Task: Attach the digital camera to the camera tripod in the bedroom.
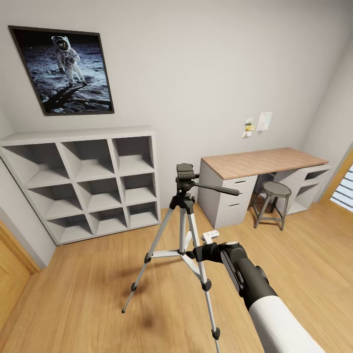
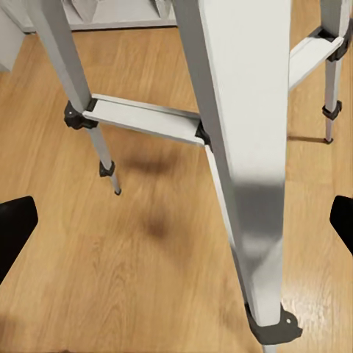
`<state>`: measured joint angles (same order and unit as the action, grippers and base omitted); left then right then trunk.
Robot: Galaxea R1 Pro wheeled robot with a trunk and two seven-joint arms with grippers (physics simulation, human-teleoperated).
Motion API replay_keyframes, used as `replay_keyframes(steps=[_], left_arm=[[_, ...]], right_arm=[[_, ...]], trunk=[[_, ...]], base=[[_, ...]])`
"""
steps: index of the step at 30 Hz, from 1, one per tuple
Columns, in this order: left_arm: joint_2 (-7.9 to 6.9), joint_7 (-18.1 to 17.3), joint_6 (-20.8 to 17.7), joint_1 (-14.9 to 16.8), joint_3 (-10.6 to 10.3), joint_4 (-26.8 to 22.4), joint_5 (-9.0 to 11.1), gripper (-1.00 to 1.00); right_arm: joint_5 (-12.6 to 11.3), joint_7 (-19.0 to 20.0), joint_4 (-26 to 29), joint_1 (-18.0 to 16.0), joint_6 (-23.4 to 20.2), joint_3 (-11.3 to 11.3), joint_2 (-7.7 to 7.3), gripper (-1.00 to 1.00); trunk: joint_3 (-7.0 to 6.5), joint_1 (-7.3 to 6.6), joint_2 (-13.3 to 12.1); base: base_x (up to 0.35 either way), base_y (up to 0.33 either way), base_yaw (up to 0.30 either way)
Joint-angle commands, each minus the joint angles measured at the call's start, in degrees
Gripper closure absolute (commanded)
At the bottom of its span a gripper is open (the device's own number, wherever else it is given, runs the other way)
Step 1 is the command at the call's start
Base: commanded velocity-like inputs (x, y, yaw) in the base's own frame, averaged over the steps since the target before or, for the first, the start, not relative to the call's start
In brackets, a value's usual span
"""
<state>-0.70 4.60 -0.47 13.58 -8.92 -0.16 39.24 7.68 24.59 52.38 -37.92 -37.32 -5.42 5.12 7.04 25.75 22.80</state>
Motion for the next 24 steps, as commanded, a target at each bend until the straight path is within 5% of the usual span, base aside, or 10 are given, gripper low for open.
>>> replay_keyframes(steps=[1,15,24], left_arm=[[0.00,0.1,0.0,0.0,-0.5,0.0,0.3,1.00],[0.00,0.1,0.0,0.0,-0.5,0.0,0.3,1.00],[0.00,0.1,-0.1,0.0,-0.5,0.0,0.4,1.00]], right_arm=[[0.6,0.3,-0.1,0.0,0.3,0.1,0.03,-1.00],[0.3,-0.8,-3.8,0.0,9.6,0.7,0.44,-1.00],[0.1,-2.3,-4.9,0.0,10.7,4.5,0.88,-1.00]], trunk=[[0.12,0.03,0.1],[0.12,0.03,0.1],[0.12,0.03,0.1]], base=[[0.000,0.000,0.000],[0.000,0.000,0.000],[0.000,0.000,0.000]])
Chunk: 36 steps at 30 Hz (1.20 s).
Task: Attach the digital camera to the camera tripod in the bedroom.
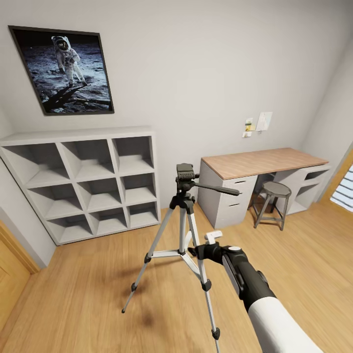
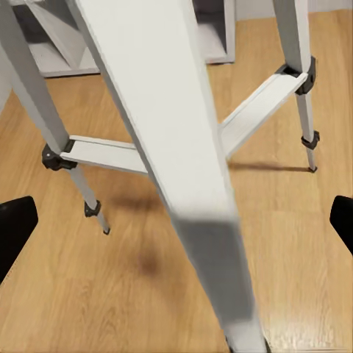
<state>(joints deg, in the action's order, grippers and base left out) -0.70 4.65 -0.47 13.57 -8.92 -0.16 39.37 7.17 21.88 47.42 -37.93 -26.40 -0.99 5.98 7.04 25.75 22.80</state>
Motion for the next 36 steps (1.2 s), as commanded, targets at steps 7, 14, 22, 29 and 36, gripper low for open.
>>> replay_keyframes(steps=[7,14,22,29,36], left_arm=[[0.00,0.1,-0.1,0.0,-0.5,0.0,0.3,1.00],[-0.04,0.1,0.0,0.0,-0.5,0.0,0.4,1.00],[-0.03,0.1,0.0,0.1,-0.5,0.0,0.4,1.00],[-0.02,0.1,0.0,0.1,-0.5,0.0,0.4,1.00],[-0.03,0.1,-0.1,0.1,-0.5,0.0,0.4,1.00]], right_arm=[[0.6,0.1,-0.9,-0.1,0.1,1.3,0.22,-1.00],[0.6,0.1,-2.6,-0.3,1.5,1.3,1.15,-1.00],[0.9,-3.9,-6.6,-1.0,6.5,1.3,3.83,-1.00],[1.0,-5.2,-7.0,-0.9,9.8,1.3,3.82,1.00],[1.1,-5.2,-6.8,-0.9,9.9,1.2,3.69,1.00]], trunk=[[0.12,0.03,0.1],[0.12,0.03,0.1],[0.12,0.03,0.1],[0.12,0.03,0.1],[0.12,0.03,0.1]], base=[[0.000,0.000,0.000],[0.000,0.000,0.000],[0.000,0.000,0.000],[0.000,0.000,0.000],[0.000,0.000,0.000]])
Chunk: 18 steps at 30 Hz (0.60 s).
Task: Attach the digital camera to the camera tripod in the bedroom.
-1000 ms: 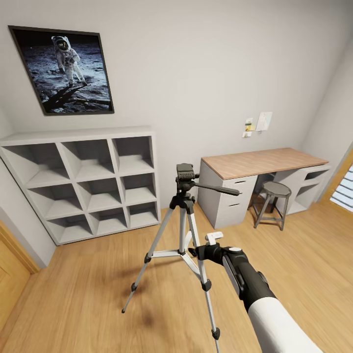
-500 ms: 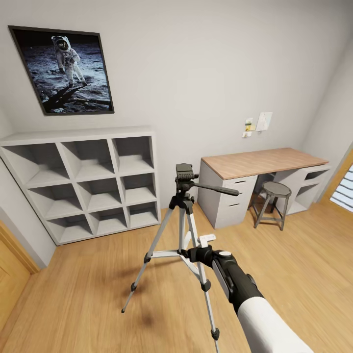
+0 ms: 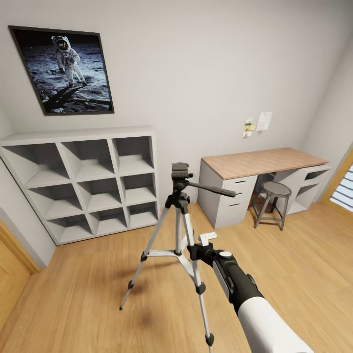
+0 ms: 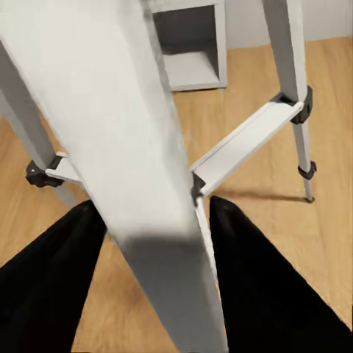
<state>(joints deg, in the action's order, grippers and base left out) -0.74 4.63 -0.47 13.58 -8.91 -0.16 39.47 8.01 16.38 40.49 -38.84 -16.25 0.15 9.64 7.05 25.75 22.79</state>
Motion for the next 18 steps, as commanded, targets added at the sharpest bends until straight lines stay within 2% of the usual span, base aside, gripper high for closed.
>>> replay_keyframes(steps=[1,14,16,18], left_arm=[[0.01,0.1,0.0,0.0,-0.5,0.0,0.3,1.00],[-0.13,0.4,-0.1,0.0,-0.8,-1.2,-0.6,1.00],[-0.63,0.7,-0.6,0.0,-0.9,-3.3,-0.6,1.00],[-1.75,0.9,-1.4,0.0,-1.0,-9.4,-0.8,1.00]], right_arm=[[0.3,0.3,0.3,0.0,-0.3,0.1,0.01,1.00],[0.8,0.4,0.6,0.0,-0.1,-0.4,-0.57,1.00],[0.9,0.4,0.6,0.0,-0.1,-0.5,-0.66,1.00],[0.9,0.5,0.6,0.0,0.0,-0.5,-0.72,1.00]], trunk=[[0.12,0.03,0.1],[0.12,0.03,0.1],[0.12,0.03,0.1],[0.12,0.03,0.1]], base=[[0.000,0.000,0.000],[0.000,0.000,0.000],[0.000,0.000,0.000],[0.000,0.000,0.000]])
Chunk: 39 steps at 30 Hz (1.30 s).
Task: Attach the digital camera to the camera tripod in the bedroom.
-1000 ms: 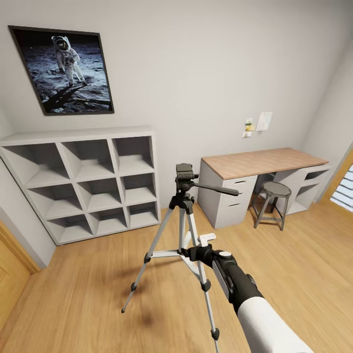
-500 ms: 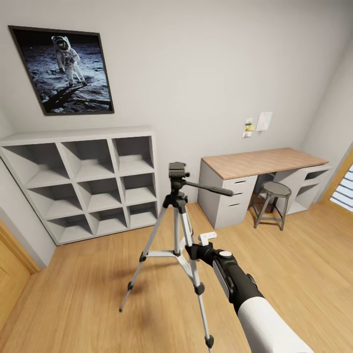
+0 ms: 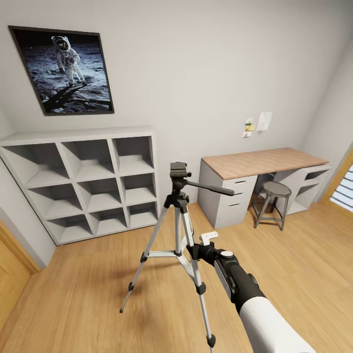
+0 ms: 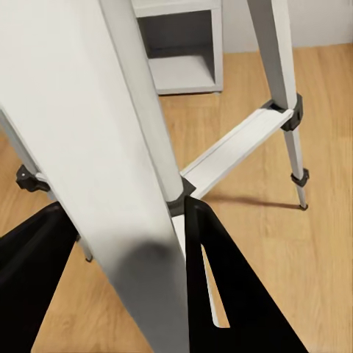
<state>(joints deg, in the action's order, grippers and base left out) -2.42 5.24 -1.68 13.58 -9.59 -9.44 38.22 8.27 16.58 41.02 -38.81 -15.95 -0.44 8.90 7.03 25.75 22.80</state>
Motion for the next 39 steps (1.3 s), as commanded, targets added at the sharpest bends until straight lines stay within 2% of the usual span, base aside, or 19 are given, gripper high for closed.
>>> replay_keyframes(steps=[1,2,3,4,6,8,9,11,12,15,18,19,20,23,25,29,33,34,39], left_arm=[[-2.07,0.4,-3.7,0.0,-0.2,-9.3,0.2,1.00],[-5.38,0.4,-10.3,0.0,-0.1,-20.1,0.2,1.00],[-7.32,0.4,-14.6,0.0,0.1,-26.3,0.3,1.00],[-10.07,0.9,-21.4,0.0,0.6,-36.1,0.5,1.00],[-12.38,3.1,-30.1,0.2,2.4,-47.5,0.7,1.00],[-13.10,7.0,-38.0,0.6,5.7,-54.9,0.9,1.00],[-13.16,8.8,-41.3,1.2,7.1,-57.1,1.0,1.00],[-13.12,10.1,-44.3,2.9,8.0,-58.6,1.0,1.00],[-12.83,11.8,-49.7,10.2,9.3,-60.1,1.2,1.00],[-12.70,12.4,-53.0,17.1,9.6,-59.2,1.3,1.00],[-12.53,12.7,-55.9,27.6,9.9,-55.9,1.9,1.00],[-12.41,12.7,-56.1,29.7,9.9,-55.0,2.2,1.00],[-11.13,12.8,-56.9,38.4,9.9,-50.6,3.3,1.00],[-8.75,12.9,-57.2,48.1,9.9,-44.7,4.0,1.00],[-5.67,13.0,-57.4,57.8,9.8,-38.3,4.1,1.00],[-1.24,13.9,-57.4,70.6,9.8,-29.2,3.8,1.00],[1.32,17.0,-57.6,80.2,9.8,-24.9,4.1,1.00],[2.68,17.9,-57.8,82.2,9.7,-25.2,4.1,1.00],[5.17,18.6,-57.9,83.3,9.5,-27.1,3.8,1.00]], right_arm=[[0.7,0.3,0.0,0.0,0.1,0.1,0.00,1.00],[0.7,0.4,-0.2,0.0,0.6,0.1,-0.01,1.00],[0.7,0.4,-0.3,0.0,0.8,0.1,-0.02,1.00],[0.7,0.5,-0.4,0.0,0.9,0.1,-0.02,1.00],[0.7,0.6,-0.4,0.0,1.0,0.1,-0.04,1.00],[0.7,0.7,-0.4,0.0,1.1,0.1,-0.07,1.00],[0.7,0.7,-0.4,0.0,1.1,0.1,-0.08,1.00],[0.7,0.7,-0.5,0.0,1.1,0.1,-0.09,1.00],[0.7,0.8,-0.4,0.0,1.1,0.1,-0.10,1.00],[0.7,1.0,-0.4,0.0,1.1,0.1,-0.11,1.00],[0.8,1.0,-0.4,0.0,1.1,0.1,-0.11,1.00],[0.8,1.1,-0.4,0.0,1.1,0.1,-0.11,1.00],[0.8,1.1,-0.4,0.0,1.1,0.1,-0.11,1.00],[0.8,1.2,-0.5,0.0,1.1,0.0,-0.14,1.00],[0.8,1.2,-0.5,0.0,1.1,0.0,-0.17,1.00],[0.7,1.2,-0.6,0.1,1.1,0.0,-0.23,1.00],[0.6,1.2,-0.6,0.1,1.1,0.0,-0.27,1.00],[0.6,1.2,-0.7,0.1,1.1,0.0,-0.28,1.00],[0.6,1.2,-0.7,0.1,1.1,0.0,-0.28,1.00]], trunk=[[0.14,0.03,0.1],[0.14,0.03,0.1],[0.14,0.03,0.1],[0.14,0.03,0.1],[0.14,0.03,0.1],[0.14,0.03,0.1],[0.14,0.03,0.1],[0.14,0.03,0.1],[0.14,0.03,0.1],[0.14,0.03,0.1],[0.14,0.03,0.1],[0.14,0.03,0.1],[0.14,0.03,0.1],[0.14,0.03,0.1],[0.14,0.03,0.1],[0.14,0.03,0.1],[0.14,0.03,0.1],[0.14,0.03,0.1],[0.14,0.03,0.1]], base=[[0.000,0.000,0.000],[0.000,0.000,0.000],[0.000,0.000,0.000],[0.000,0.000,0.000],[0.000,0.000,0.000],[0.000,0.000,0.000],[0.000,0.000,0.000],[0.000,0.000,0.000],[0.000,0.000,0.000],[0.000,0.000,0.000],[0.000,0.000,0.000],[0.000,0.000,0.000],[0.000,0.000,0.000],[0.000,0.000,0.000],[0.000,0.000,0.000],[0.000,0.000,0.000],[0.000,0.000,0.000],[0.000,0.000,0.000],[0.000,0.000,0.000]])
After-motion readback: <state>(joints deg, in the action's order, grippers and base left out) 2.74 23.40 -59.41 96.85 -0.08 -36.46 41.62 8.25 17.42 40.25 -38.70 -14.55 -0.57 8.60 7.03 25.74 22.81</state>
